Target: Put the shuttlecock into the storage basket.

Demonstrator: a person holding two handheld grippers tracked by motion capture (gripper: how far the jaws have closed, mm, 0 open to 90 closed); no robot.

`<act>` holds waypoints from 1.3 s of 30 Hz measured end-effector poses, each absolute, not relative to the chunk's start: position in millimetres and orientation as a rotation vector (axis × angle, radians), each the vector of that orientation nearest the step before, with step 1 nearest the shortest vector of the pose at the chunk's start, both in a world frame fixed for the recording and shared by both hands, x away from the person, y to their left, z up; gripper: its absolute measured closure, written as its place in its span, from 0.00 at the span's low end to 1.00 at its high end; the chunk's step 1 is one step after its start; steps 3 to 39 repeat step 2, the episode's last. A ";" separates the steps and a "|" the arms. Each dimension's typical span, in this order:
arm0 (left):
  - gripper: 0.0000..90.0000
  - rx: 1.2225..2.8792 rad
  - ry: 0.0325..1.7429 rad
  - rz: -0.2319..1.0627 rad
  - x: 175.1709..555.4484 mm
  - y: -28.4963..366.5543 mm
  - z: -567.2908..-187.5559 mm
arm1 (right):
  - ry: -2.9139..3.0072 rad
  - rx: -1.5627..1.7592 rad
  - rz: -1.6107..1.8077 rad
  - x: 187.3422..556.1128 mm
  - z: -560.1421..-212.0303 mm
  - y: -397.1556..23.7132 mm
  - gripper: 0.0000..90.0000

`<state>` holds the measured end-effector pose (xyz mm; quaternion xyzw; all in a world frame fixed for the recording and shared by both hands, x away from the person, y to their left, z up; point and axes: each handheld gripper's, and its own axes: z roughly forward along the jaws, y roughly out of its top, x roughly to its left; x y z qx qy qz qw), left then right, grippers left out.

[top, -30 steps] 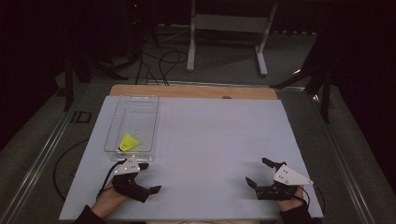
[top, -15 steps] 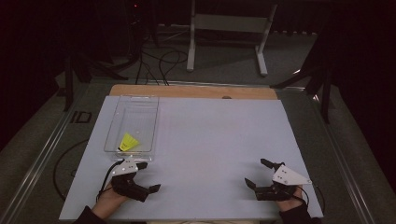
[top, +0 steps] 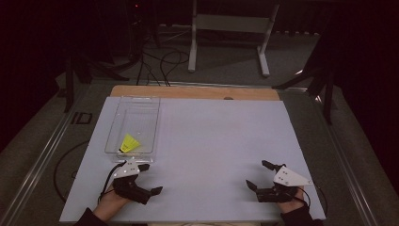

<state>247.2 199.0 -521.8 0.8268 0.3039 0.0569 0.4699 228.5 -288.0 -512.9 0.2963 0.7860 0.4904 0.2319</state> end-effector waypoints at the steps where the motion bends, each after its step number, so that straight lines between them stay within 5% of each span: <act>1: 0.00 2.024 0.748 0.140 247.1 199.1 -522.0 | 2.162 0.815 1.347 228.6 -513.0 -288.0 0.10; 39: 0.00 2.022 0.748 0.138 247.3 199.3 -522.1 | 2.162 0.814 1.347 228.7 -513.1 -287.9 0.10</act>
